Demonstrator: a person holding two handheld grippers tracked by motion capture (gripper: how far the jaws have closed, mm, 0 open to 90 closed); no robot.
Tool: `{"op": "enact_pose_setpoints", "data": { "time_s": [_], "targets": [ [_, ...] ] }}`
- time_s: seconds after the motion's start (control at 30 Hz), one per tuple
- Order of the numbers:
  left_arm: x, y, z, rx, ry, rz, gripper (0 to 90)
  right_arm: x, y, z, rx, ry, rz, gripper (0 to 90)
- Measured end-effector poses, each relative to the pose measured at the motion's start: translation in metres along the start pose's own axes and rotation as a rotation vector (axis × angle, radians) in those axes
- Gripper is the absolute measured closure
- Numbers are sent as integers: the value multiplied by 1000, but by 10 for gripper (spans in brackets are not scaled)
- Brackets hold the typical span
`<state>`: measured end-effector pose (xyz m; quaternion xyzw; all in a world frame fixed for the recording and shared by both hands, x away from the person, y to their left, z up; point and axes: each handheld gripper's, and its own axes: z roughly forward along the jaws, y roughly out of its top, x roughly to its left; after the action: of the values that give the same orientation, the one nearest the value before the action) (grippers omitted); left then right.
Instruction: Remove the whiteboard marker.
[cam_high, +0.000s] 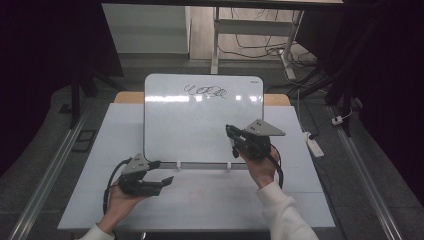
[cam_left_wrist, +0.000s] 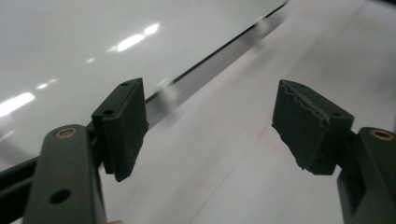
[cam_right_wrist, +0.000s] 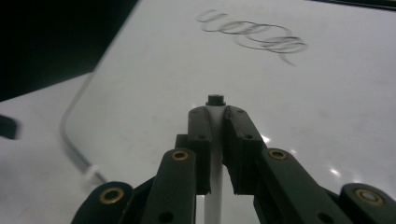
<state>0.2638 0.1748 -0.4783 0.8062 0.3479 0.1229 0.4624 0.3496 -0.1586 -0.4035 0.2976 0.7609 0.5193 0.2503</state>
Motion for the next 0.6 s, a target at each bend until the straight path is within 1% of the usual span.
{"op": "enact_pose_setpoints", "data": {
  "time_s": [0.03,0.07,0.1,0.13,0.2,0.23,0.27,0.4,0.5,0.6],
  "targets": [
    [-3,7,5,-3,-19,2,284,3,0,0,-7,31,-4,805],
    [-6,13,11,-3,-32,13,290,7,-1,0,-11,51,-9,805],
    [-6,13,11,-3,-32,13,296,10,-2,1,-11,71,-13,805],
    [-12,27,23,-5,-61,31,304,13,-3,2,-12,92,-18,805],
    [-16,39,35,-11,-104,26,318,17,-4,3,-5,119,-23,805],
    [-16,39,35,-11,-104,26,325,19,-4,4,-6,131,-20,805],
    [-19,49,48,-11,-147,14,330,21,-5,5,-8,143,-17,805],
    [-22,61,71,-14,-230,-40,359,29,-5,6,-10,166,-32,805],
    [-22,67,84,-9,-264,-67,393,36,-5,7,-15,182,-48,805],
    [-22,69,93,-4,-283,-78,436,44,-4,7,-19,183,-74,805]
  ]
}}
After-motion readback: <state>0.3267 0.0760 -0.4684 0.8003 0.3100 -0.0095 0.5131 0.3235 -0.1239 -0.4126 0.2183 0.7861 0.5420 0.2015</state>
